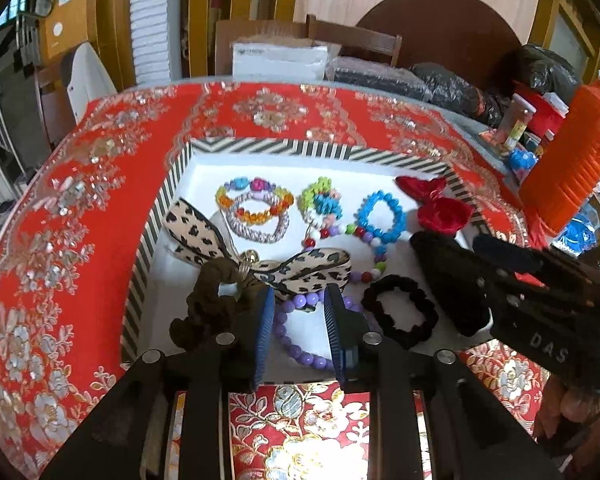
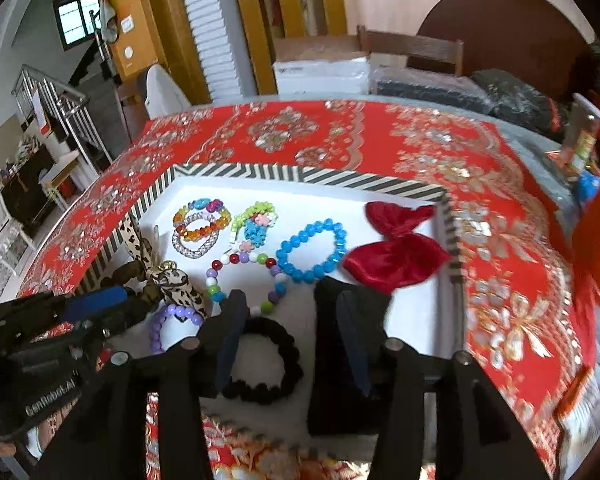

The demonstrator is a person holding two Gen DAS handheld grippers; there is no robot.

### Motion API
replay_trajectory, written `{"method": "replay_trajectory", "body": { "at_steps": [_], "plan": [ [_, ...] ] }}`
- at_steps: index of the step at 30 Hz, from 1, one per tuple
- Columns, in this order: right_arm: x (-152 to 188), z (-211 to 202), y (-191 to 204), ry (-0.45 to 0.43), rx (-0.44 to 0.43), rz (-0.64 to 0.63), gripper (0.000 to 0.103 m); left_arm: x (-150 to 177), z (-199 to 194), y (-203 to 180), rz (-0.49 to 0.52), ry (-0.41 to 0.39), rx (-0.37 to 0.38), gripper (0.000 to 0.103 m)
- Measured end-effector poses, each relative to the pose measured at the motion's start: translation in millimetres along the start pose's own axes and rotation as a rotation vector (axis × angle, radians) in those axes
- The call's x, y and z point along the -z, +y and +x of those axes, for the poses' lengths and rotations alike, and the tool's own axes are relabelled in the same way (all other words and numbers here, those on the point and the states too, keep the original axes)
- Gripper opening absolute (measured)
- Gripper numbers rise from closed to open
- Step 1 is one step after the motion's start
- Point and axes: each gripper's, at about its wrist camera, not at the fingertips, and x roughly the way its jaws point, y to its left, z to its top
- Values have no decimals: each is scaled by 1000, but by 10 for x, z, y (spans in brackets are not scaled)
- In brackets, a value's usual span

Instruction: Organize jewelry

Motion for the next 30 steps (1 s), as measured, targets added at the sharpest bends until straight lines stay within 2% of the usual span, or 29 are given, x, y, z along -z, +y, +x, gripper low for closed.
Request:
{"method": "replay_trajectory", "body": {
  "at_steps": [3,7,20,30],
  "plan": [
    [65,-171,-11,-33,15,23,51,-11,-146,-49,6,-36,-12,28],
    [132,-392,10,-72,37,46,58,-15,-338,-121,15,-73,-69,28],
    [239,-939,253,-183,79,31,72,48,-827,-245,35,-198,-117,28],
    [257,-1157,304,-226,95,34,74,98,-1001,-298,54,-254,-154,28]
  ]
}}
